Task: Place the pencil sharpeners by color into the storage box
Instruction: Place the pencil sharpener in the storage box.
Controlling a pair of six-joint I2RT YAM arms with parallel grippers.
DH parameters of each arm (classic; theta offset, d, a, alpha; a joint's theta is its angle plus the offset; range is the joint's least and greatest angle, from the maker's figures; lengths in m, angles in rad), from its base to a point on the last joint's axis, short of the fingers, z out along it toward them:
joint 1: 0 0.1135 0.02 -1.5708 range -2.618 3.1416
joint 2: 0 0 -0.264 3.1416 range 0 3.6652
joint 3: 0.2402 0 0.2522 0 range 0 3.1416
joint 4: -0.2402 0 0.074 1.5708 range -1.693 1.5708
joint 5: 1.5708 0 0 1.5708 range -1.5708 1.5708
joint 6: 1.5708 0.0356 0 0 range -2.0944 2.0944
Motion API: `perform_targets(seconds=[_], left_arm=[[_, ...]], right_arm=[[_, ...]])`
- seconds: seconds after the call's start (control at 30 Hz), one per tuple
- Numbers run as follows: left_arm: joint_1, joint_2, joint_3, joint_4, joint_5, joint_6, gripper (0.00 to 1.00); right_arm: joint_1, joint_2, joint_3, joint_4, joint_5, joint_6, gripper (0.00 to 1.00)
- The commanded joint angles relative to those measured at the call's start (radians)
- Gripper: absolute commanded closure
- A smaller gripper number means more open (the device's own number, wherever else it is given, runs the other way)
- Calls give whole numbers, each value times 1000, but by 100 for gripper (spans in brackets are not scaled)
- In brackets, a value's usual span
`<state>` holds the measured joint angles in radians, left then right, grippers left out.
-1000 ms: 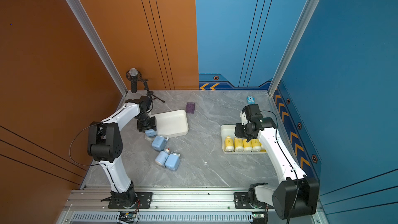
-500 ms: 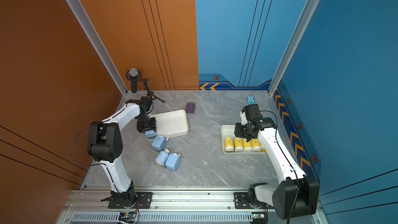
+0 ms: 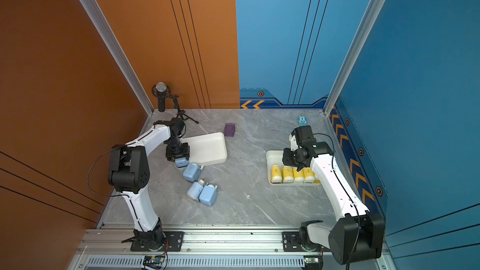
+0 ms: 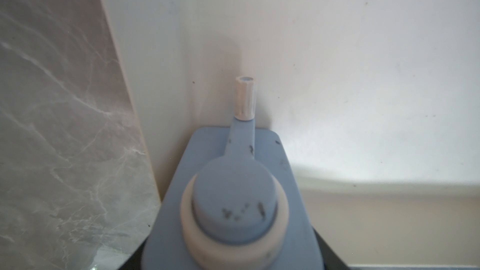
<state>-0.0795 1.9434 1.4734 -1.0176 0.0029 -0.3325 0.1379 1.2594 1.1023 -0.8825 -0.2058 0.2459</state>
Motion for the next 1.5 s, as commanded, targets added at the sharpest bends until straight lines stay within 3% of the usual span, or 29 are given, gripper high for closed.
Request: perform_targets(seconds=[0.0, 0.1, 0.63, 0.97, 1.2, 1.47], left_arm=[[1, 3, 7, -19, -23, -5, 32], [-1, -9, -2, -19, -26, -8, 27], [-4, -121, -7, -19, -28, -23, 23], [-16, -341, -62, -21, -36, -25, 20], [-124, -511, -171, -25, -19, 1, 19], [-268, -546, -234, -23, 4, 6, 18]], right_arm=[[5, -24, -12, 7, 15, 21, 64], [6, -27, -13, 8, 15, 21, 64], [6, -71, -22, 7, 13, 32, 64], [6, -92, -11, -6, 23, 32, 64], [-18, -97, -22, -31, 33, 12, 64], [-64, -128, -48, -58, 16, -15, 64]])
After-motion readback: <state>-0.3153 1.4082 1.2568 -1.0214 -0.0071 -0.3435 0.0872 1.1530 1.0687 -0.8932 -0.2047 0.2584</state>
